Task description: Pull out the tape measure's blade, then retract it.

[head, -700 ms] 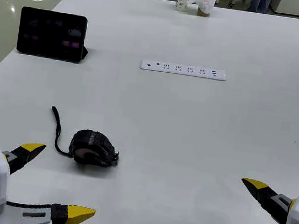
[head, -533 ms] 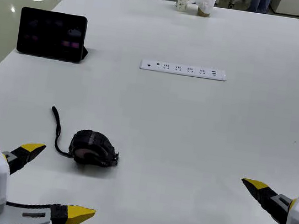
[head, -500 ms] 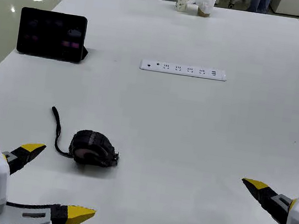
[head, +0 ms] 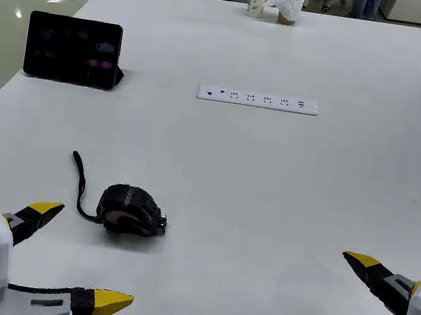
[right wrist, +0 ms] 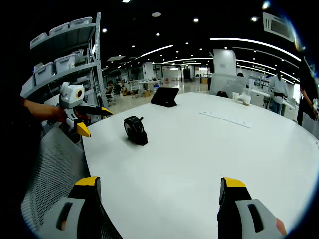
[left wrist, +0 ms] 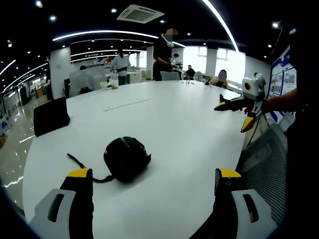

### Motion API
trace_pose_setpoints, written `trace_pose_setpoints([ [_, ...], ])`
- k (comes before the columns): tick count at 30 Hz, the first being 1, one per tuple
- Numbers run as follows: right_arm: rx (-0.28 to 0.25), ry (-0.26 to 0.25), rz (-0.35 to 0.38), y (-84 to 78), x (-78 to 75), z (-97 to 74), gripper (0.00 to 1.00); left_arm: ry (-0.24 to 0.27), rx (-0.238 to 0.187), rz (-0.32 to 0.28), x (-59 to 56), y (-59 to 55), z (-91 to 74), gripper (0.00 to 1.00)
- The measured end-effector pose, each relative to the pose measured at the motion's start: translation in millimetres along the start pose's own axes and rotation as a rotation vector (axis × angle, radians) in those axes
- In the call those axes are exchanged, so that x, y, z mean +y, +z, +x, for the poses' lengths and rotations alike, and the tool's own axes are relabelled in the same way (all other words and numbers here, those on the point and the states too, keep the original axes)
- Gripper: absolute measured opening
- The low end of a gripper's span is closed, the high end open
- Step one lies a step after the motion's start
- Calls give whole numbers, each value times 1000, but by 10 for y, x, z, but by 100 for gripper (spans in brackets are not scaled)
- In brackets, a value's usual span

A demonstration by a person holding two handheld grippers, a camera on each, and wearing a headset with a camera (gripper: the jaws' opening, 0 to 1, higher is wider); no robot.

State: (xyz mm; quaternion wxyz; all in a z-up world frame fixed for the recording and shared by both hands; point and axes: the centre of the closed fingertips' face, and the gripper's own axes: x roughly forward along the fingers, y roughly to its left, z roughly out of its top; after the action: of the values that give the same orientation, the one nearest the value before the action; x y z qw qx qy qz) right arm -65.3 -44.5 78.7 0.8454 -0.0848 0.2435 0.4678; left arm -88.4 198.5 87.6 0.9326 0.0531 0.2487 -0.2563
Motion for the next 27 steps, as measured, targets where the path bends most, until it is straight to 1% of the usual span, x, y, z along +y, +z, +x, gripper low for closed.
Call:
trace_pose_setpoints([
  [10, 11, 11, -1, -4, -2, 29, 99, -2, 3, 4, 48, 3, 10, 99],
  [21, 34, 25, -25, -5, -45, 93, 99, -17, 13, 15, 96, 9, 57, 99],
  [27, 48, 43, -43, 7, -68, 148, 99, -25, 22, 24, 149, 12, 90, 99],
])
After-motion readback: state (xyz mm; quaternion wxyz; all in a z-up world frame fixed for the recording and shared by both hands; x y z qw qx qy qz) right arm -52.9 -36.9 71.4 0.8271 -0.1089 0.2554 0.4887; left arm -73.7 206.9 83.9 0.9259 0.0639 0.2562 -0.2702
